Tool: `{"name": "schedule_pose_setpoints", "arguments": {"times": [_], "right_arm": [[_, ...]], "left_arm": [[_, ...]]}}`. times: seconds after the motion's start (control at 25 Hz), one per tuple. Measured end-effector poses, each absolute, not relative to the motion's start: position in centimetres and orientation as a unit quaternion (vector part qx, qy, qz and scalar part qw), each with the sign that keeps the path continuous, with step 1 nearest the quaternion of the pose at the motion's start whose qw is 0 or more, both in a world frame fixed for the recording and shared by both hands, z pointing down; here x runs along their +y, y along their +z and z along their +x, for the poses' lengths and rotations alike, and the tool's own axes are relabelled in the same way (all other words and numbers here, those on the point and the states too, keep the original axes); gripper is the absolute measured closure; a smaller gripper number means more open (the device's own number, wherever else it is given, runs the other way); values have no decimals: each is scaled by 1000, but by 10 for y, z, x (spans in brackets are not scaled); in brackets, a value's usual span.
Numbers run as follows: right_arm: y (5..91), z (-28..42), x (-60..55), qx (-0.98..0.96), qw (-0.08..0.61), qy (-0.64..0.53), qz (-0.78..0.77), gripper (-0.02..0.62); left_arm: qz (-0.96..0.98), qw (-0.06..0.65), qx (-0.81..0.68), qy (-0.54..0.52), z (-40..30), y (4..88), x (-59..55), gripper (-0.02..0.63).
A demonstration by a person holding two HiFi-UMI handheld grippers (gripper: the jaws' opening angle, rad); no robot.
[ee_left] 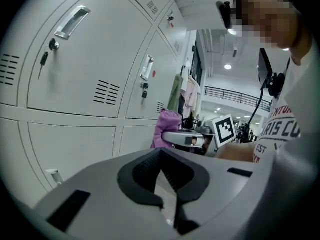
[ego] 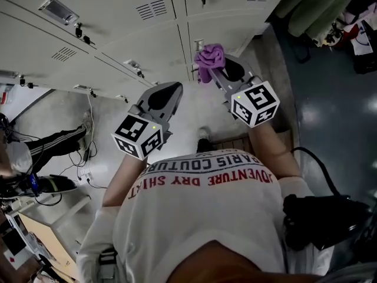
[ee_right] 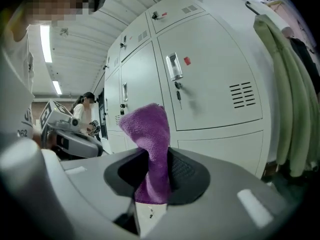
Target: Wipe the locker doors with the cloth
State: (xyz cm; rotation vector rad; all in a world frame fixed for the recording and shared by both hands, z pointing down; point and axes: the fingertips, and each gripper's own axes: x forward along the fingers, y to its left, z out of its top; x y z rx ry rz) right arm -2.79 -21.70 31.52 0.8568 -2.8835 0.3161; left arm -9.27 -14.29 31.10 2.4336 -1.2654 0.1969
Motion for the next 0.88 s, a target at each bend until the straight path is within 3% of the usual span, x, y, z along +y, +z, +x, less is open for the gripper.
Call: {"name": "schedule_pose_setpoints", "arguments": {"times": [0.36, 0.88], "right_arm": [[341, -71, -288, -949, 50, 74, 301, 511], [409, -99, -336, -939, 113, 59, 319, 511]], "left_arm": [[854, 211, -470, 70, -111, 327, -163, 606], [845, 214, -484, 76, -116, 337, -200, 606]]}}
